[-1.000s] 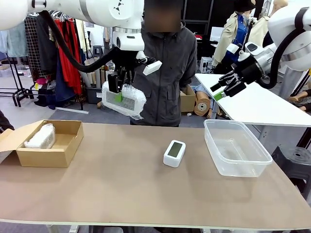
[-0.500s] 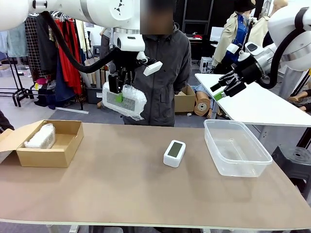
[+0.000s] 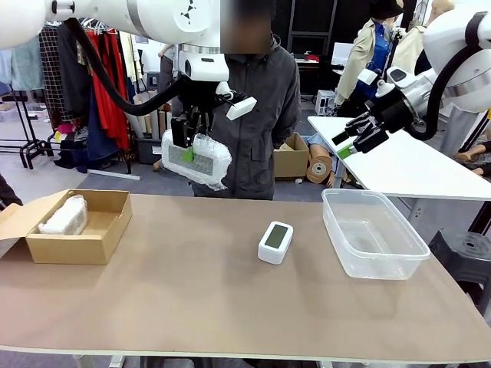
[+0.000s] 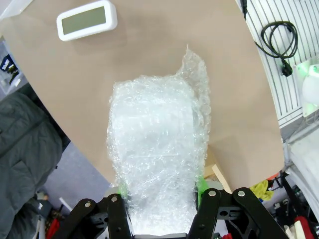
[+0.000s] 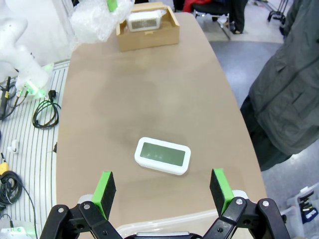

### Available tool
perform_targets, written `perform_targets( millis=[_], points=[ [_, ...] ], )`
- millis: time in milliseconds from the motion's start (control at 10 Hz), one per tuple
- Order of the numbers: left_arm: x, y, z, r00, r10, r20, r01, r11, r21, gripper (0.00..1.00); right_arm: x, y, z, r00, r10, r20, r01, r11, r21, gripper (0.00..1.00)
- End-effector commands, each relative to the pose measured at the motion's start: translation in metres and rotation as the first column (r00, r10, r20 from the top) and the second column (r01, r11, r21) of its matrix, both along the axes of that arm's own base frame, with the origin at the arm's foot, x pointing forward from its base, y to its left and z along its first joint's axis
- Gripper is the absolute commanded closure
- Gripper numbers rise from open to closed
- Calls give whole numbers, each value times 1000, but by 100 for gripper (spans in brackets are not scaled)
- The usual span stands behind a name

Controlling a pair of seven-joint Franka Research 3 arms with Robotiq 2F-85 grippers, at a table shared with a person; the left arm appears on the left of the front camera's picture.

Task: Separate and place wrapped and unwrapped clocks.
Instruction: Pick up the Digital clock indicated by the person, then if the picked Digital clock is wrapped, place it in the Package Box ; if not, place it in the Organizing box.

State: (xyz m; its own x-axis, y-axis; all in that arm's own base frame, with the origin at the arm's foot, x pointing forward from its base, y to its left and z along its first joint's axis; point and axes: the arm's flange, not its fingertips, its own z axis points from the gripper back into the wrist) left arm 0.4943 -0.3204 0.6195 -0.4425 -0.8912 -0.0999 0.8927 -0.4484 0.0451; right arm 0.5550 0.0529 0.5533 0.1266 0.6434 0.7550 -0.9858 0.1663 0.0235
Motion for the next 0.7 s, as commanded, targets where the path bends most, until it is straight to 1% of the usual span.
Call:
perform_targets(
  millis=[0, 600],
  points=[
    [-4, 3, 0, 1000, 0, 9, 0, 1000, 2, 100, 0, 0, 2, 1000, -2, 6, 2, 1000, -1, 0],
    [-4, 3, 0, 1000, 0, 9, 0, 1000, 2, 100, 0, 0, 2, 1000, -2, 6, 2, 1000, -1, 0]
  ],
)
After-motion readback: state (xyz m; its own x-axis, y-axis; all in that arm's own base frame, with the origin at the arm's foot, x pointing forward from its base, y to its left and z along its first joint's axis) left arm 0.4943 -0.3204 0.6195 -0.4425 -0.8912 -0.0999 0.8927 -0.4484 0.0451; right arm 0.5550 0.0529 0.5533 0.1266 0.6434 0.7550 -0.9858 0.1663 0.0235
